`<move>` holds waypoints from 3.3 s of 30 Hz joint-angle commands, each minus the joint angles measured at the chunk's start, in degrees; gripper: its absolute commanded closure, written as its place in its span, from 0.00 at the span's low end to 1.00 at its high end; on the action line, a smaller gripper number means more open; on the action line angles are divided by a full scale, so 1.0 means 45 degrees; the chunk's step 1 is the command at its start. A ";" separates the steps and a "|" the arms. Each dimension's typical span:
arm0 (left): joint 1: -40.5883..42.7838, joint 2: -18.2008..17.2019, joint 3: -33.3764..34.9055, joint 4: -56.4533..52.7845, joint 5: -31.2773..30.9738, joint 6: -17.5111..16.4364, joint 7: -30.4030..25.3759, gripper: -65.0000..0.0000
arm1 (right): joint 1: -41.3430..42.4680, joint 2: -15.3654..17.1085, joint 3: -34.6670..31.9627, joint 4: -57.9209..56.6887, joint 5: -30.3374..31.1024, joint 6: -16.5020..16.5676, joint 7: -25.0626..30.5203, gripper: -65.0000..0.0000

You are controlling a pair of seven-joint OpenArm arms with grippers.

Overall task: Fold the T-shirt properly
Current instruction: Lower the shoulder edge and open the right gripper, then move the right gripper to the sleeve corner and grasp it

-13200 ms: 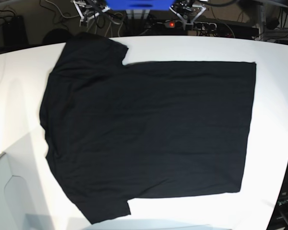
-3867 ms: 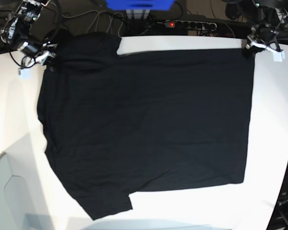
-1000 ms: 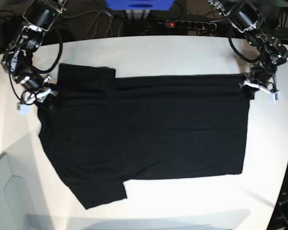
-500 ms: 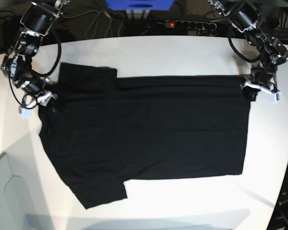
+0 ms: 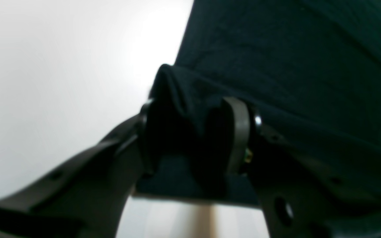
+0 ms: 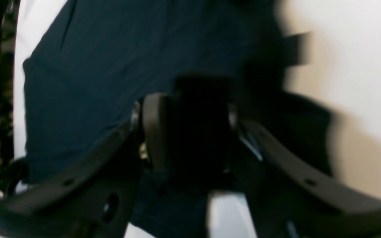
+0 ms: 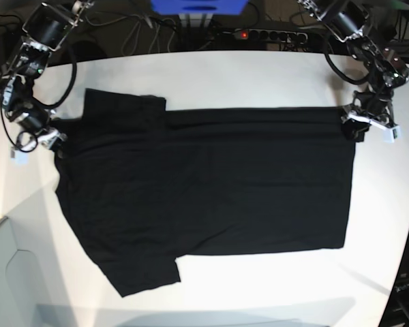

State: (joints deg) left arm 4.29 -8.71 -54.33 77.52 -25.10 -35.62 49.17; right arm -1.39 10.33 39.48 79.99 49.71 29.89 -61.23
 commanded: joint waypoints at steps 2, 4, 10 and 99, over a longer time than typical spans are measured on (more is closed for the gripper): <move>-0.0046 -0.0184 -0.0030 0.0210 -0.0155 -0.0046 -0.0132 0.59 | 0.0181 0.0176 0.0124 0.0228 0.0293 -0.0068 0.0254 0.64; -0.0046 -0.0165 -0.0030 0.0230 -0.0155 -0.0046 -0.0132 0.59 | 0.0181 0.0254 0.0242 0.0228 0.0293 -0.0068 0.0254 0.64; -0.0046 -0.0165 -0.0030 0.0230 -0.0155 -0.0046 -0.0132 0.59 | 0.0181 0.0704 0.0417 0.0169 0.0293 -0.0068 0.0274 0.63; 0.0149 -0.0184 -0.0050 0.0249 -0.0155 -0.0046 -0.0152 0.59 | 0.1881 -0.2813 -0.4076 0.0892 0.0274 -0.0908 0.0801 1.00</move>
State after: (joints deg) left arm 5.21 -8.73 -54.43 77.73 -25.47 -35.66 48.77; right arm 5.98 -2.74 21.10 82.91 49.43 25.61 -58.59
